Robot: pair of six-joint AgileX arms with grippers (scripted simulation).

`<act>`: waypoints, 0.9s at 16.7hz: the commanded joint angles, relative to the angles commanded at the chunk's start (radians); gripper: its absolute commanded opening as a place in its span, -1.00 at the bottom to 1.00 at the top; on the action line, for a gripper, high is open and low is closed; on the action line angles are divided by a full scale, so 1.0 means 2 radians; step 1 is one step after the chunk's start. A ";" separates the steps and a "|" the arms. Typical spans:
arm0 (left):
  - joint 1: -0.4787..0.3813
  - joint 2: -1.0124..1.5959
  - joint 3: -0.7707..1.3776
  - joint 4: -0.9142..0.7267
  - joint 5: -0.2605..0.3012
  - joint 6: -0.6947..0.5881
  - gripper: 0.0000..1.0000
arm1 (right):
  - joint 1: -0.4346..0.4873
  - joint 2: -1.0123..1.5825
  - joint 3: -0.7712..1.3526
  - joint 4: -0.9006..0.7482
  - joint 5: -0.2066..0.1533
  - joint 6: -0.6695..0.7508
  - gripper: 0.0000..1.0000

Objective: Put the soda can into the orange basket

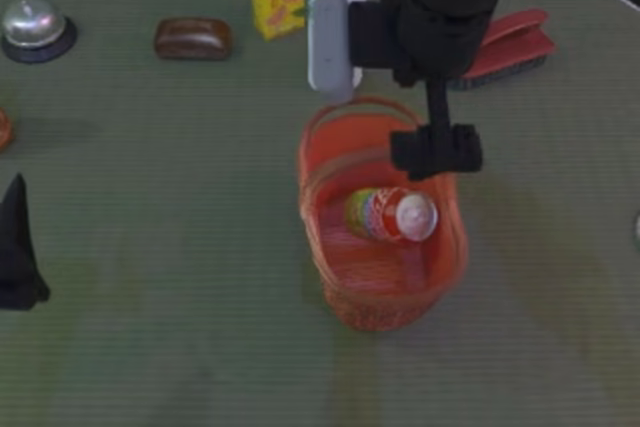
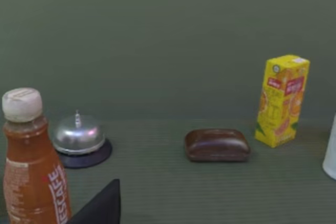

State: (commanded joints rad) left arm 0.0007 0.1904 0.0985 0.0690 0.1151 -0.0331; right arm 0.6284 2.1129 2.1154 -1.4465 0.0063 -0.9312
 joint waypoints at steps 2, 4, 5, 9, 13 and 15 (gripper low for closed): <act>0.005 -0.053 -0.027 -0.019 -0.031 0.008 1.00 | 0.016 0.050 0.050 -0.034 0.000 -0.022 1.00; 0.009 -0.085 -0.044 -0.031 -0.051 0.014 1.00 | 0.025 0.079 0.079 -0.055 -0.001 -0.036 1.00; 0.009 -0.092 -0.048 -0.034 -0.056 0.016 1.00 | 0.028 0.086 0.086 -0.061 -0.001 -0.040 1.00; 0.010 -0.095 -0.049 -0.035 -0.058 0.017 1.00 | 0.029 0.089 0.089 -0.063 -0.001 -0.041 1.00; 0.010 -0.095 -0.049 -0.035 -0.058 0.017 1.00 | 0.028 0.085 0.068 -0.045 -0.001 -0.041 1.00; 0.010 -0.095 -0.049 -0.035 -0.058 0.017 1.00 | 0.029 0.079 0.040 -0.025 -0.001 -0.041 1.00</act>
State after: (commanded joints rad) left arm 0.0200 0.0000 0.0000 0.0000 0.0000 0.0000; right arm 0.6859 2.2716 2.1959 -1.4963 0.0044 -1.0131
